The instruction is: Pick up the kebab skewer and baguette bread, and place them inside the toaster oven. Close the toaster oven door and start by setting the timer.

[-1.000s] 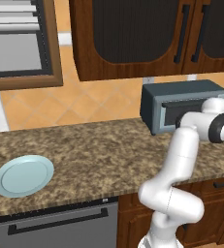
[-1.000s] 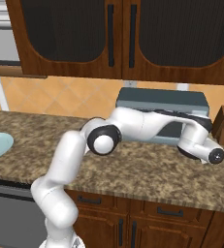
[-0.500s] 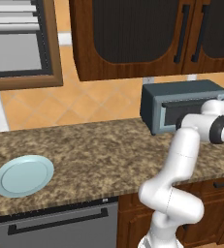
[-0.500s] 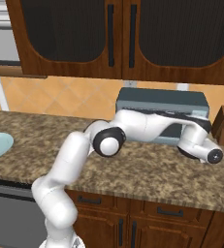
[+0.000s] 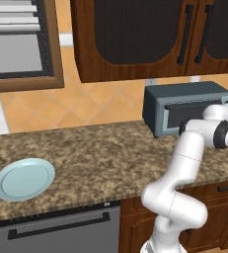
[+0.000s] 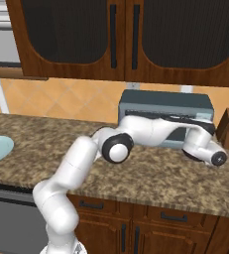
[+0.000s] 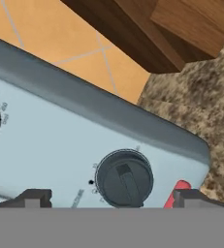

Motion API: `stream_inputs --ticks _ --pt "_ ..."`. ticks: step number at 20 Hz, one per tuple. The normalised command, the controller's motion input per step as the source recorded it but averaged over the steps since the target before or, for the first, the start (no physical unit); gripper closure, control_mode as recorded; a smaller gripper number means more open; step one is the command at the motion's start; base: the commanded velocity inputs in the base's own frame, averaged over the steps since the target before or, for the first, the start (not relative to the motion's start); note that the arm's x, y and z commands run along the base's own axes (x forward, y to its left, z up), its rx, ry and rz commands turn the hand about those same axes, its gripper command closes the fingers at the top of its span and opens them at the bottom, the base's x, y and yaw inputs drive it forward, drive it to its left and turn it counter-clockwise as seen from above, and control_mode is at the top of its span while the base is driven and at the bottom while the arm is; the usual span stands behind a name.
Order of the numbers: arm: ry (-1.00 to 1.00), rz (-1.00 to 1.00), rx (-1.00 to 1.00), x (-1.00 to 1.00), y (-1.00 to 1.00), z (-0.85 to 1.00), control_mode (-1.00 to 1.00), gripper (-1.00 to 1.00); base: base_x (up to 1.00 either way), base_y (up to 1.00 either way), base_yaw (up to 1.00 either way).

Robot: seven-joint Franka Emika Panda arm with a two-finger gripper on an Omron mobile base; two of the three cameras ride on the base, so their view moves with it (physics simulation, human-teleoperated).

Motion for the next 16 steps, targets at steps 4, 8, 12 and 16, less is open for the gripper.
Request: stream_inputs --ticks 4,8,12,16 --pt "-0.01 0.0 0.0 0.02 -0.33 -0.04 -1.0 -1.0 0.0 0.0 0.0" --pt "-0.05 0.0 0.0 0.0 -0.11 -0.07 -1.0 -1.0 0.0 0.0 0.0" --pt "-0.04 -0.01 0.0 0.0 0.07 -0.03 -1.0 -1.0 0.0 0.0 0.0" --pt "-0.02 -0.01 0.0 0.0 0.09 0.0 -1.0 -1.0 0.0 0.0 0.0"
